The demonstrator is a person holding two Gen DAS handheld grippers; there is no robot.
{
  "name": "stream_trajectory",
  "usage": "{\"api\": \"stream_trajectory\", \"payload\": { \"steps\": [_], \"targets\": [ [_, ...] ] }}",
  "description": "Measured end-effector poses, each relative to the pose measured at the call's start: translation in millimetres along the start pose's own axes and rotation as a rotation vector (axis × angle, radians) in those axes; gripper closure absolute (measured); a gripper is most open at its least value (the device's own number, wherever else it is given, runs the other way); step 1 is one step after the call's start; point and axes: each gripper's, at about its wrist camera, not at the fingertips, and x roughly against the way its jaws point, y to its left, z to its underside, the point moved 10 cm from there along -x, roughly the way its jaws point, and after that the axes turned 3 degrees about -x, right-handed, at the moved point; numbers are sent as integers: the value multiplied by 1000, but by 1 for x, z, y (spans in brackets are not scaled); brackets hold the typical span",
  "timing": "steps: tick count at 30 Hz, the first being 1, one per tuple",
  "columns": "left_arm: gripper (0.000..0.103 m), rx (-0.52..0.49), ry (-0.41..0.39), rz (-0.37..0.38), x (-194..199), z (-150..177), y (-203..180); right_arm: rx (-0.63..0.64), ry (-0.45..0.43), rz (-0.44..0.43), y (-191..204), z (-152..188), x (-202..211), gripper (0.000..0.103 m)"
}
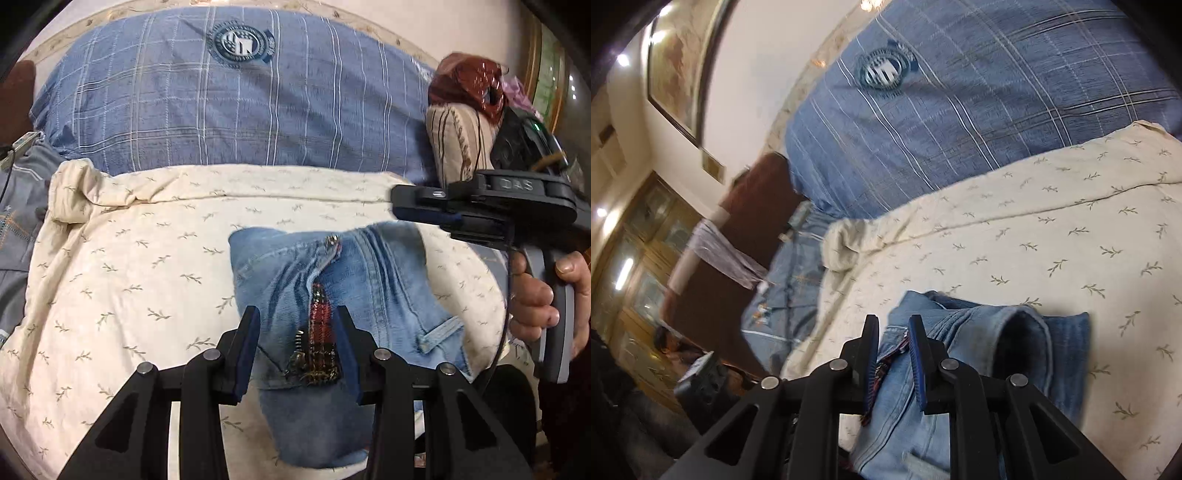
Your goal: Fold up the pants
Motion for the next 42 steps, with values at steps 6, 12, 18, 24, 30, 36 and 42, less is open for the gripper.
{"api": "stream_trajectory", "payload": {
  "steps": [6, 12, 18, 24, 30, 36, 42],
  "targets": [
    [61, -64, 83, 7, -23, 22, -23, -30, 87, 169, -51, 24, -36, 84],
    [55, -115, 115, 7, -33, 24, -36, -95, 100, 120, -88, 51, -40, 84],
    [53, -171, 105, -8, -35, 29, -38, -85, 82, 112, -95, 67, -28, 88],
    [52, -149, 156, 31, -35, 20, -33, -29, 80, 152, -87, 65, -26, 87],
    [50, -102, 60, 99, -7, -30, -26, 46, -28, 122, -47, 29, 7, 85],
    [50, -54, 85, -10, -45, -70, 1, 36, -47, 155, -45, 1, -3, 84],
    [50, -34, 199, -134, -111, -59, 22, -25, -17, 206, -81, 2, -23, 84]
  ]
}}
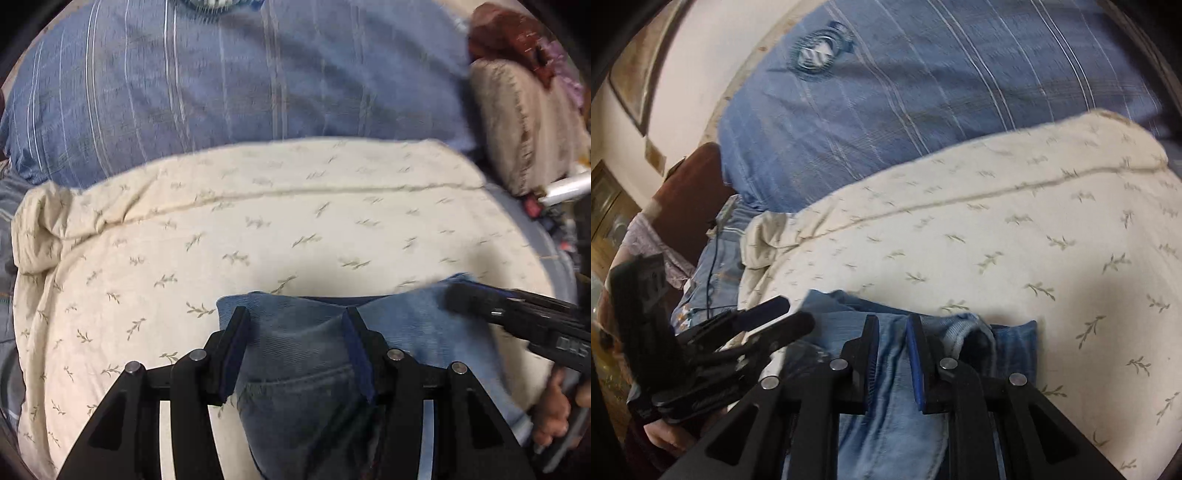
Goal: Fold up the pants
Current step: 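Open both tools and release the folded jeans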
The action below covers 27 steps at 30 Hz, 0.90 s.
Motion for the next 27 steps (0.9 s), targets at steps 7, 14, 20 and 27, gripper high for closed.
{"api": "stream_trajectory", "payload": {
  "steps": [7, 14, 20, 27],
  "targets": [
    [45, 25, 33, -50, -18, 7, 11, -31, 35, 12, -31, 7, -13, 84],
    [45, 121, -66, 62, 45, 17, 23, 147, 23, -33, 12, 24, 36, 84],
    [45, 31, -78, 69, 92, 75, 11, 385, 70, -127, 70, 82, 74, 84],
    [45, -31, -9, 63, 79, 130, -16, 458, 156, 43, 56, 126, 55, 84]
  ]
}}
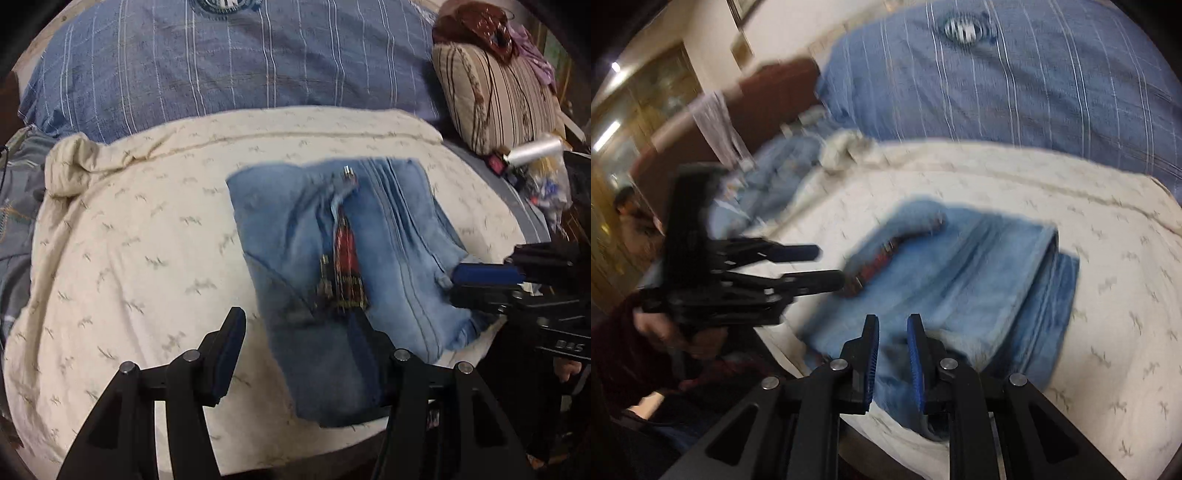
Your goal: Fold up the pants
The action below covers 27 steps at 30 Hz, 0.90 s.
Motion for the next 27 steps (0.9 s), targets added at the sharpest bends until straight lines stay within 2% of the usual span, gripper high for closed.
{"api": "stream_trajectory", "payload": {
  "steps": [2, 6, 8, 10, 13, 15, 19, 24, 27],
  "targets": [
    [45, -5, -8, 2, -2, 4, -2, 0, 41, 49, -8, 14, -9, 84],
    [43, 2, -9, 13, -5, 11, -1, -53, 33, 41, -12, 26, -8, 83],
    [31, 19, -13, 14, -11, 13, 4, -45, 34, 62, -10, 33, -12, 83],
    [24, 54, -9, 14, -16, 12, 13, -27, 28, 84, -10, 35, -16, 83],
    [23, 101, 7, 43, -15, 12, 16, -35, 41, 91, -10, 29, -16, 82],
    [24, 93, 4, 38, -8, 9, 16, -47, 43, 81, -10, 25, -11, 82],
    [24, 59, -69, 22, 16, -4, 13, -57, -37, 36, -6, 12, 15, 82],
    [24, 2, -141, -86, 35, -21, 11, -55, -70, 49, -5, 3, 23, 82],
    [24, -34, -126, -152, 32, -21, 8, -70, -61, 67, -7, 3, 14, 82]
  ]
}}
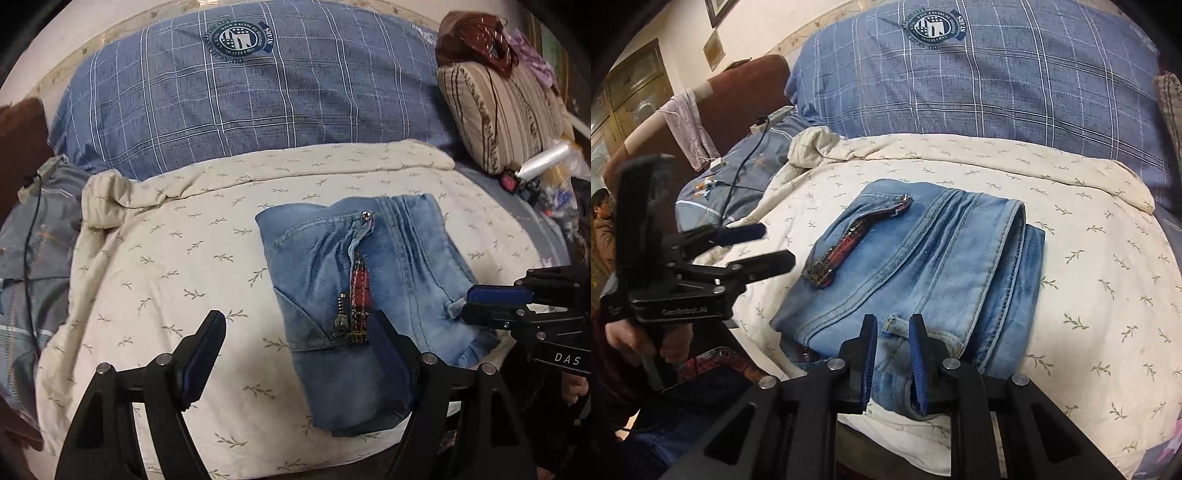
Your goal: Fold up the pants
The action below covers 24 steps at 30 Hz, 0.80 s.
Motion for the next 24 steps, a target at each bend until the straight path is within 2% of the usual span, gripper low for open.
{"api": "stream_trajectory", "payload": {
  "steps": [8, 19, 24],
  "targets": [
    [24, -4, 69, -23, -18, 22, -3, -35, 37, 11, -9, 6, -20, 82],
    [18, -3, 68, -9, -27, 21, -3, -49, 58, -2, -14, 11, -35, 79],
    [18, -12, 63, -25, -24, 17, -2, -98, 30, -57, -19, 3, -25, 79]
  ]
}}
